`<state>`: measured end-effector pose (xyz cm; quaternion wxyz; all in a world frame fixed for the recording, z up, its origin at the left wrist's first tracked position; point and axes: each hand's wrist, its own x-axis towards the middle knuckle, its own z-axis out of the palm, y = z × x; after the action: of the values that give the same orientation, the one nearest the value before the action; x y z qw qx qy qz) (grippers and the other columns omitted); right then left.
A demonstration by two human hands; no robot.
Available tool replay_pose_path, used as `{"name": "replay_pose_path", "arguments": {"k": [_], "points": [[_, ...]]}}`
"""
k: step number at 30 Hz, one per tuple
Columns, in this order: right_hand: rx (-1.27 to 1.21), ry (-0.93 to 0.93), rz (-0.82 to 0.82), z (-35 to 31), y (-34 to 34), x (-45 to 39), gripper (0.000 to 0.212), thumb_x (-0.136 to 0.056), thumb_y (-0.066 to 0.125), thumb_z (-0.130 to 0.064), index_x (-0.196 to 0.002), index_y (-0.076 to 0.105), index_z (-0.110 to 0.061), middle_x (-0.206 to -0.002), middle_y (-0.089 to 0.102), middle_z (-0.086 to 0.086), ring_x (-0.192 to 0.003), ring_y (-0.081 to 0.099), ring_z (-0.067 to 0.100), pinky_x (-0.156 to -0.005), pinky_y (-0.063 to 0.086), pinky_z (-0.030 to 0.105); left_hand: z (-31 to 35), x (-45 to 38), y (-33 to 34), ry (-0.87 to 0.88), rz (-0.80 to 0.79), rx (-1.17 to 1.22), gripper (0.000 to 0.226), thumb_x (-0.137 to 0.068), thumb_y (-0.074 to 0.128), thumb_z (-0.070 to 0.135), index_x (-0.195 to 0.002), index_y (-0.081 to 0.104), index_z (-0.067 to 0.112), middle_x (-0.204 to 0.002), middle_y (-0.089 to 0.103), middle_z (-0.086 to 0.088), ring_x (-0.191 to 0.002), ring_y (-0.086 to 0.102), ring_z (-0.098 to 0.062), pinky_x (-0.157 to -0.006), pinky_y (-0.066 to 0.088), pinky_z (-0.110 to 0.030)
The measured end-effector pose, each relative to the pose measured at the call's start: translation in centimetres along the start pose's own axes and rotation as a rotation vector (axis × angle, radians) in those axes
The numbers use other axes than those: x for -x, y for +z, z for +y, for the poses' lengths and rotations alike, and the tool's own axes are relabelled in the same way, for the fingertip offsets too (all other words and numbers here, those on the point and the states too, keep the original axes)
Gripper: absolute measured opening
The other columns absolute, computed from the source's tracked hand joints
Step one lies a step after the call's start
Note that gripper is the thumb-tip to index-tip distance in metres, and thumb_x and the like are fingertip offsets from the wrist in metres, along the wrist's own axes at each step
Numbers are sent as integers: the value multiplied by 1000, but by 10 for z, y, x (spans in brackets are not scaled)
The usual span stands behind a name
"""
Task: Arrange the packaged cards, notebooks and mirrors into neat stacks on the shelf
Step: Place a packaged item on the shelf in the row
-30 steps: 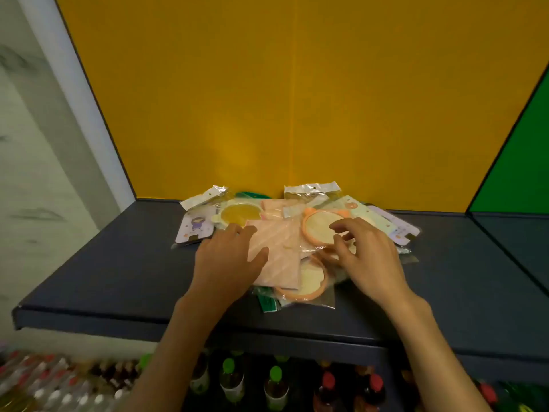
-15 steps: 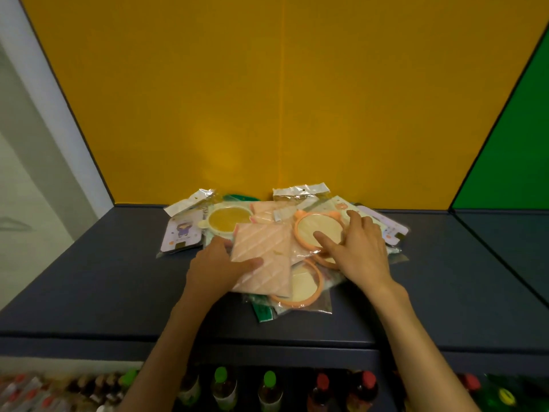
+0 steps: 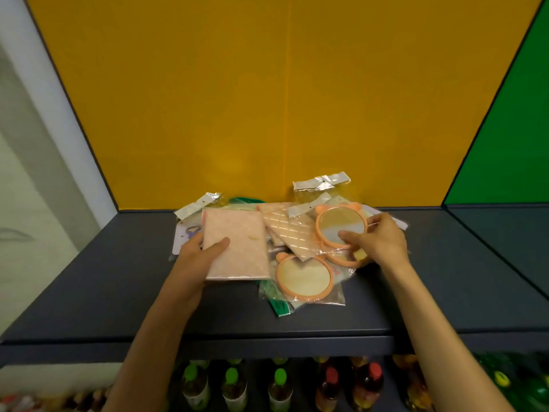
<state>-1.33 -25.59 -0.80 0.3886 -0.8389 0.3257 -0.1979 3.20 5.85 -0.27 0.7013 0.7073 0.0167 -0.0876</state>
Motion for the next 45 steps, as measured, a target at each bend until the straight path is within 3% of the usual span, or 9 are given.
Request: {"name": "replay_pose_path", "arguments": {"k": [5, 9, 12, 18, 25, 28, 30, 39, 45], "points": [[-362, 119, 56, 5, -12, -4, 43, -68, 89, -23, -99, 62, -11, -95, 70, 6, -88, 68, 24, -79, 58, 43, 3, 5, 1, 42, -24, 115, 26, -93, 65, 17, -119, 60, 17, -114, 70, -7, -100, 67, -23, -79, 55, -36], [-627, 115, 30, 14, -28, 6, 23, -83, 76, -12, -97, 65, 2, -85, 68, 14, -70, 66, 22, -57, 52, 29, 9, 13, 17, 64, -91, 199, 28, -94, 65, 18, -121, 61, 18, -110, 73, -3, -100, 69, -20, -79, 56, -34], [-719, 117, 17, 20, -49, 23, 12, -91, 67, -7, -98, 59, -2, -80, 63, 9, -59, 62, 11, -44, 48, 20, 13, 17, 37, 39, -131, 237, 21, -96, 61, 18, -117, 63, 22, -105, 73, 0, -97, 68, -18, -78, 56, -38], [-796, 212, 111, 58, -98, 43, 14, -90, 62, -10, -103, 63, -4, -97, 65, 13, -85, 65, 25, -49, 53, 26, 13, 37, 99, 26, -235, 217, 22, -95, 57, 11, -114, 62, 22, -106, 69, -2, -96, 63, -19, -73, 54, -37], [-863, 224, 189, 130, -182, 59, 18, -91, 61, -9, -104, 71, -1, -90, 72, 10, -82, 68, 22, -60, 55, 31, 2, 85, 200, 22, -343, 199, 21, -94, 59, 11, -111, 67, 21, -103, 75, -1, -88, 68, -16, -66, 53, -26], [-917, 248, 233, 173, -231, 61, 15, -90, 61, -6, -101, 70, 0, -86, 72, 9, -80, 67, 22, -59, 54, 29, -2, 118, 256, 35, -392, 214, 20, -94, 59, 11, -108, 68, 23, -99, 77, 4, -87, 69, -11, -77, 53, -30], [-937, 252, 242, 204, -264, 61, 12, -89, 62, -5, -98, 70, -3, -81, 72, 5, -77, 67, 21, -56, 53, 27, -8, 141, 296, 35, -412, 225, 19, -95, 58, 11, -105, 68, 23, -92, 77, 9, -80, 70, -6, -74, 53, -29], [-958, 248, 288, 332, -407, 57, 9, -90, 64, -6, -98, 69, -6, -85, 73, 7, -73, 66, 18, -56, 52, 25, -25, 234, 463, -37, -414, 260, 17, -93, 59, 14, -106, 69, 17, -103, 76, -6, -95, 69, -23, -85, 54, -41], [-954, 240, 336, 390, -476, 41, 6, -92, 63, -6, -93, 69, -4, -87, 73, 7, -69, 68, 15, -55, 54, 25, -26, 269, 549, -37, -401, 252, 14, -93, 59, 12, -102, 69, 13, -99, 74, -8, -90, 68, -23, -75, 56, -38]]}}
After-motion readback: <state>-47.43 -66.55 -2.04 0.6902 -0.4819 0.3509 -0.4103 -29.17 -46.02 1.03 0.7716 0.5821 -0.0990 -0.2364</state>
